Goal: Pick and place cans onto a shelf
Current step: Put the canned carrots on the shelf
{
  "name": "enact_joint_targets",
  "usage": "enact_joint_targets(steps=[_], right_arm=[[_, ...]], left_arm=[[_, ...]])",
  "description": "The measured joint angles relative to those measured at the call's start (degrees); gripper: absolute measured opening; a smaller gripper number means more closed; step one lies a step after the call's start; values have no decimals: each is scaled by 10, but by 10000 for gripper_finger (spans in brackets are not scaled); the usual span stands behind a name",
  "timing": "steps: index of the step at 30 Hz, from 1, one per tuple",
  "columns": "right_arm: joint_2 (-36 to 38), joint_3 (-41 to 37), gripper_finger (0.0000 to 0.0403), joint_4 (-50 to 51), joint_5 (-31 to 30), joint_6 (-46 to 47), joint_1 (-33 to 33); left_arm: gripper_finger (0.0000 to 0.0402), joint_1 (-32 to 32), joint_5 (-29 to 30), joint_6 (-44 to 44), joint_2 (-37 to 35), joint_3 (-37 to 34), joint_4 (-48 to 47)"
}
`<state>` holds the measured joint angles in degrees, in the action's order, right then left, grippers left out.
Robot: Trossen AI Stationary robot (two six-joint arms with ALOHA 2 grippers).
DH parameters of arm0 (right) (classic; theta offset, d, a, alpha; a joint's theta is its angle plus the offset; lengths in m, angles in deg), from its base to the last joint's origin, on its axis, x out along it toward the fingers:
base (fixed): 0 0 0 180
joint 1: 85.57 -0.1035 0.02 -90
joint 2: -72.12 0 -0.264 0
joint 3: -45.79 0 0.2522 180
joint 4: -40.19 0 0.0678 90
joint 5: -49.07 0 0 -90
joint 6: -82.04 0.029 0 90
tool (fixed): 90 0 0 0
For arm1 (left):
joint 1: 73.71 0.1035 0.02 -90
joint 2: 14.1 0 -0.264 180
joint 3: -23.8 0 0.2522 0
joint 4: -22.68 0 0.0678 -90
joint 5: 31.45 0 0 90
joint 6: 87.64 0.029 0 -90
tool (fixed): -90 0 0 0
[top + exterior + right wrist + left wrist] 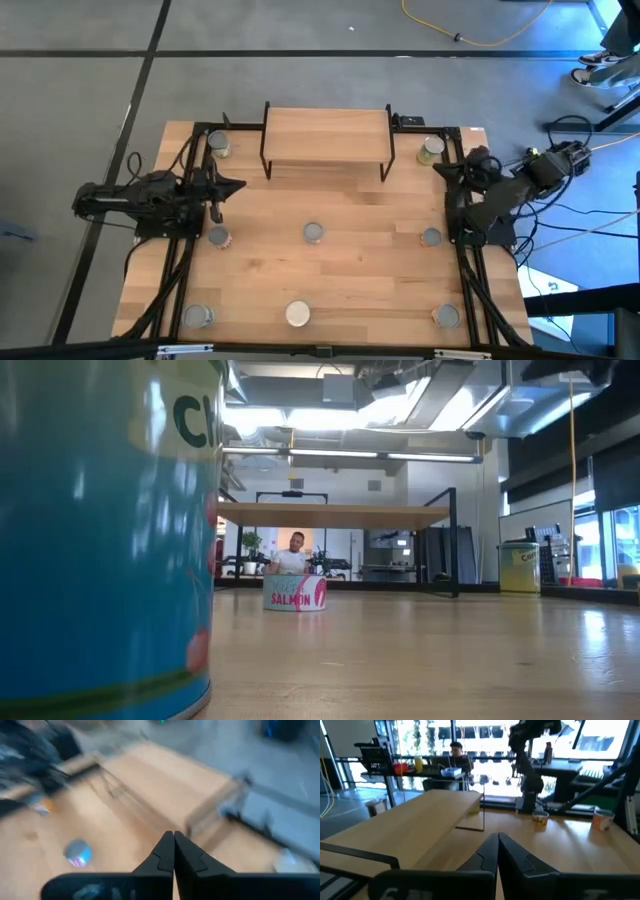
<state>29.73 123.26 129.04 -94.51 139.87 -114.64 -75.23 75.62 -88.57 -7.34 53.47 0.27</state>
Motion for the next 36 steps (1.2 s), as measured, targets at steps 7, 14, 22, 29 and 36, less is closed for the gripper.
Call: enact_joint_targets(steps=[7, 14, 22, 29, 36], right_arm=[[-85, 97, 0, 129, 131, 189, 131], [-108, 131, 0, 149, 157, 225, 239], [-144, 129, 0, 148, 208, 187, 361], [-191, 129, 9, 148, 212, 124, 471], [-242, 129, 39, 97, 256, 6, 566]], left_arm=[[0, 0, 1, 0, 91, 90, -74], [0, 0, 5, -1, 140, 126, -80], [0, 0, 5, -5, 148, 130, -79], [0, 0, 5, -5, 148, 130, -79], [0, 0, 5, -5, 148, 130, -79]])
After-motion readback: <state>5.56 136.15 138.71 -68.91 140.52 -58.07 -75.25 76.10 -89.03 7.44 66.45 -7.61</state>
